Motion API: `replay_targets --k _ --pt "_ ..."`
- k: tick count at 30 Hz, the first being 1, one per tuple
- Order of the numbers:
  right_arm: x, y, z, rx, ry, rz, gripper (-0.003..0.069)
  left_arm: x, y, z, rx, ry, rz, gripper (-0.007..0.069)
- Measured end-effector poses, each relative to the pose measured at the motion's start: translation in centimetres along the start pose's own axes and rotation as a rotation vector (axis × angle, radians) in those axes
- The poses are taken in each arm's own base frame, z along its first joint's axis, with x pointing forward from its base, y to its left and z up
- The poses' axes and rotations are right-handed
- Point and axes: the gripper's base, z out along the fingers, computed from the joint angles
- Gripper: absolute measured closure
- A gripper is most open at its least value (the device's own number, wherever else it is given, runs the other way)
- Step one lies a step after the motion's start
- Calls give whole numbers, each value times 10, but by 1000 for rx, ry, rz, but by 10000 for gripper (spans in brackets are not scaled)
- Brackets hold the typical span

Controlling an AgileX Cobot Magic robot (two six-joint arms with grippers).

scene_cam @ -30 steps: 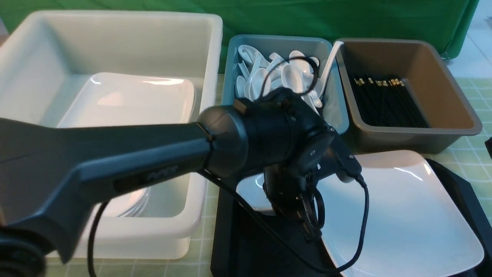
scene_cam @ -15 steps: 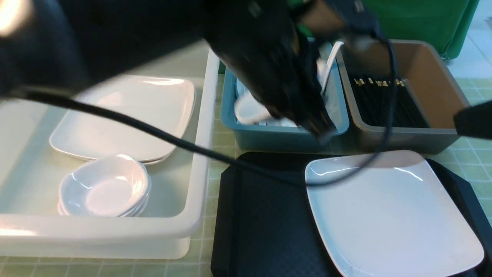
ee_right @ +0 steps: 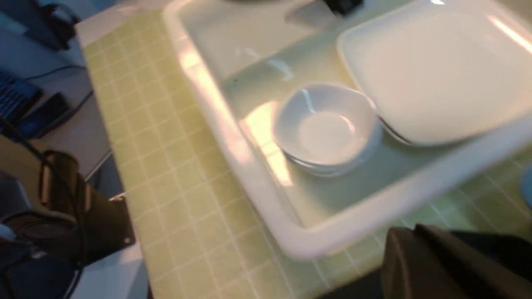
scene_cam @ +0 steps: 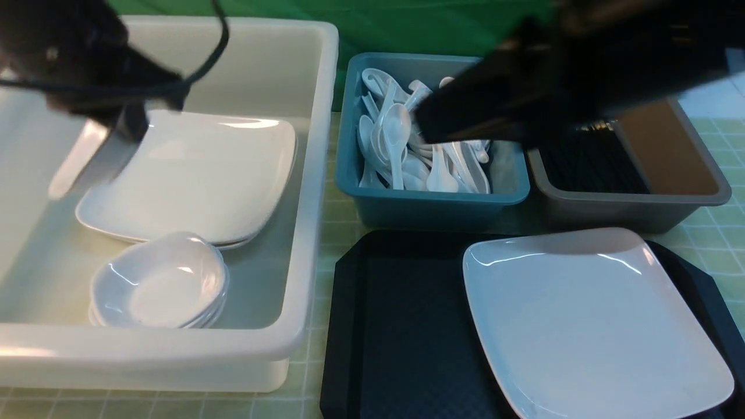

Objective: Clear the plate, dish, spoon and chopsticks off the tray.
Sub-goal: Use the left arm to put the small plate into the large storage box on the left

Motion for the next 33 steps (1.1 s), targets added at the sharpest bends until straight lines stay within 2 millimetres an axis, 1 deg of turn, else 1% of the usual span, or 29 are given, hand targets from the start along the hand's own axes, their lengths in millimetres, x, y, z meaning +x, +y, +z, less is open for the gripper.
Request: replay_targets --k 2,4,5,7,11,13,14,15,19,21,23,24,25,26,27,28,29,30,31,32,33 --pt "-13 0 26 -33 24 -19 655 11 -2 19 25 40 -13 622" --pt "-17 -1 36 -43 35 -23 655 17 -5 28 47 55 -33 622" --pt "-23 -4 52 -52 52 -22 655 23 -10 37 82 68 -56 622" --pt "-26 -8 63 -58 65 -14 655 28 -12 45 103 83 -75 622" --pt "-28 -12 71 -57 73 -3 655 31 -14 51 118 96 -94 613" --pt "-27 -13 72 -53 81 -5 655 31 -15 55 127 106 -102 568" --pt "-27 -13 72 -53 81 -6 655 31 -16 55 129 107 -104 562" --pt "-28 -13 72 -54 79 -7 655 31 -16 57 136 111 -112 511" --pt "-28 -14 71 -43 85 -13 655 31 -17 59 134 122 -130 347" --pt "-27 -20 67 -24 97 -10 655 31 -16 59 134 122 -130 267" --pt "-26 -28 58 9 106 10 655 29 -16 53 134 112 -137 197" --pt "-26 -32 52 24 105 16 655 28 -16 52 134 106 -137 184" --pt "-26 -39 42 51 103 25 653 25 -15 42 134 83 -137 167" --pt "-26 -39 39 54 102 26 653 25 -15 42 134 83 -137 165" --pt "-26 -50 20 94 97 43 651 21 -14 29 136 48 -139 162" --pt "-25 -54 5 118 99 51 650 18 -13 18 141 13 -142 165" --pt "-24 -57 2 127 99 57 650 18 -13 13 146 0 -146 165" --pt "-23 -61 -8 154 102 63 649 17 -14 9 154 -14 -152 172" --pt "-21 -66 -22 197 100 78 649 15 -15 2 176 -35 -164 188" --pt "-21 -67 -26 212 98 75 649 15 -17 0 185 -41 -167 204" --pt "-17 -75 -46 294 98 99 649 14 -26 -7 224 -58 -161 261"
